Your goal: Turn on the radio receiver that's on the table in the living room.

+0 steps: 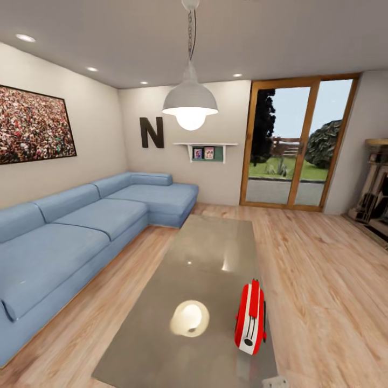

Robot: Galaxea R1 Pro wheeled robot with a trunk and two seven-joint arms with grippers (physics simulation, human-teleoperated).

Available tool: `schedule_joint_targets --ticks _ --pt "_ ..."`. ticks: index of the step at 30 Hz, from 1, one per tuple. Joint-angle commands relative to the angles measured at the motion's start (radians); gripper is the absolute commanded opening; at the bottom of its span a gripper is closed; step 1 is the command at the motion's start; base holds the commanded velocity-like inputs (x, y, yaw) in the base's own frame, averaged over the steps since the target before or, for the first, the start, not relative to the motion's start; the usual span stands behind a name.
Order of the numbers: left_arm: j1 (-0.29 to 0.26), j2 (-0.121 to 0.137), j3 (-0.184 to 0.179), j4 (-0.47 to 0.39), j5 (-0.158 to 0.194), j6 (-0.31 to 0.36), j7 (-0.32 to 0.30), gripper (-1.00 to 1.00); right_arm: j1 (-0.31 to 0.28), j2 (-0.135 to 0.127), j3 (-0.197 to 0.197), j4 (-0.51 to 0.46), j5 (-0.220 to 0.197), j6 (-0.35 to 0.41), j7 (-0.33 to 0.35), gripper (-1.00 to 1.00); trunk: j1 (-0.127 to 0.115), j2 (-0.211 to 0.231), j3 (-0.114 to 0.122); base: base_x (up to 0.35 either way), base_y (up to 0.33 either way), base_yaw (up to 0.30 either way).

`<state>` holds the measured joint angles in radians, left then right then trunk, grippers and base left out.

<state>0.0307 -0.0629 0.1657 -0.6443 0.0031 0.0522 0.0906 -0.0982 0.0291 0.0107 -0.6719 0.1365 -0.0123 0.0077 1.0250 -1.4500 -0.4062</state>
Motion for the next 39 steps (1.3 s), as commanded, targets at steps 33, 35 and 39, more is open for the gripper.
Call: schedule_joint_targets --ticks 33,35,39 --pt "0.0 0.003 0.0 0.0 -0.002 -0.003 0.006 1.0 0.0 0.004 -0.015 -0.564 -0.001 0.236 -0.01 1.0 0.0 0.0 0.005 0.033 0.117 -0.13" --pt "0.0 0.003 0.0 0.0 -0.002 -0.003 0.006 1.0 -0.001 0.008 -0.014 -0.69 -0.002 0.265 -0.013 1.0 0.0 0.0 0.005 0.0 0.0 0.0" --pt "0.0 0.003 0.0 0.0 -0.002 -0.003 0.006 1.0 -0.079 0.012 -0.012 -0.809 -0.005 0.282 -0.045 1.0 0.0 0.0 0.005 0.0 0.0 0.0"
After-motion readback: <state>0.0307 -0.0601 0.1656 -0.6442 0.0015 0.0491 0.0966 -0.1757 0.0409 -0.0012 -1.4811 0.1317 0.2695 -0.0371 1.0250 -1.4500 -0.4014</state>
